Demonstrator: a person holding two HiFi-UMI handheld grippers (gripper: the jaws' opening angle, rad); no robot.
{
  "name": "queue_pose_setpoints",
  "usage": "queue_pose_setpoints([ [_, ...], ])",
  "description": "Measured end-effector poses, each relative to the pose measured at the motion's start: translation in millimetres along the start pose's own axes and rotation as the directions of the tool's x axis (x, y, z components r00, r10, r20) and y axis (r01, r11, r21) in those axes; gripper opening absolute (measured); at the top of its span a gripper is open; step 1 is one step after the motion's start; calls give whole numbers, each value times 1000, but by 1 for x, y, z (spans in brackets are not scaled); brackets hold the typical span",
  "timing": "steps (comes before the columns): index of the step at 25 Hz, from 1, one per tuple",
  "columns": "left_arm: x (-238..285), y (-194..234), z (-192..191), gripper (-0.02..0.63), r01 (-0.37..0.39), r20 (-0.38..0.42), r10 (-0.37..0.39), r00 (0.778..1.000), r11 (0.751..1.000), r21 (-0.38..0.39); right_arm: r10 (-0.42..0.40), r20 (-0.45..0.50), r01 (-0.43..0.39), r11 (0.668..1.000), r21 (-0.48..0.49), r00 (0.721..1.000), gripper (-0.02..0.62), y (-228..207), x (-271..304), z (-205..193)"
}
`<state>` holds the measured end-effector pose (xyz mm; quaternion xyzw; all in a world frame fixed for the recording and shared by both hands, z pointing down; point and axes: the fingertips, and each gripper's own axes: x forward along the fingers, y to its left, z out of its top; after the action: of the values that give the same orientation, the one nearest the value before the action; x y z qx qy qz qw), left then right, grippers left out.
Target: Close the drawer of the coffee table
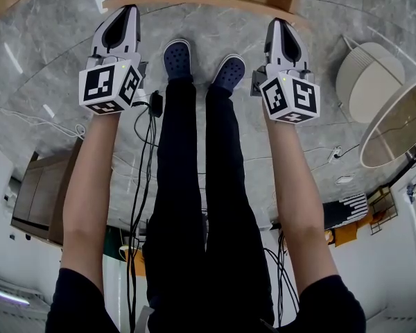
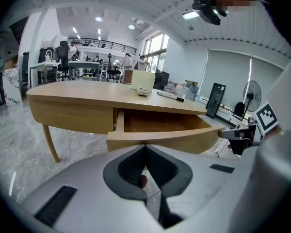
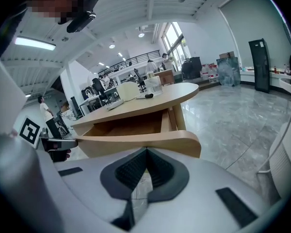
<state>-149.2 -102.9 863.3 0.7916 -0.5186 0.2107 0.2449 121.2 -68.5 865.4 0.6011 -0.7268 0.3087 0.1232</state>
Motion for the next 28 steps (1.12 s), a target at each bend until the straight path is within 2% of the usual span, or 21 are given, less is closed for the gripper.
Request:
queue_pose_setpoints([
  [14,19,7,16,25,-13,24,13,1000,1000,-7,6,11,-6,999,-33,1000,25,-3,18,14],
  [28,35,12,27,25,-6,36,5,999,1000,3,5,25,-4,1000,-19,1000,25,-7,34,25],
])
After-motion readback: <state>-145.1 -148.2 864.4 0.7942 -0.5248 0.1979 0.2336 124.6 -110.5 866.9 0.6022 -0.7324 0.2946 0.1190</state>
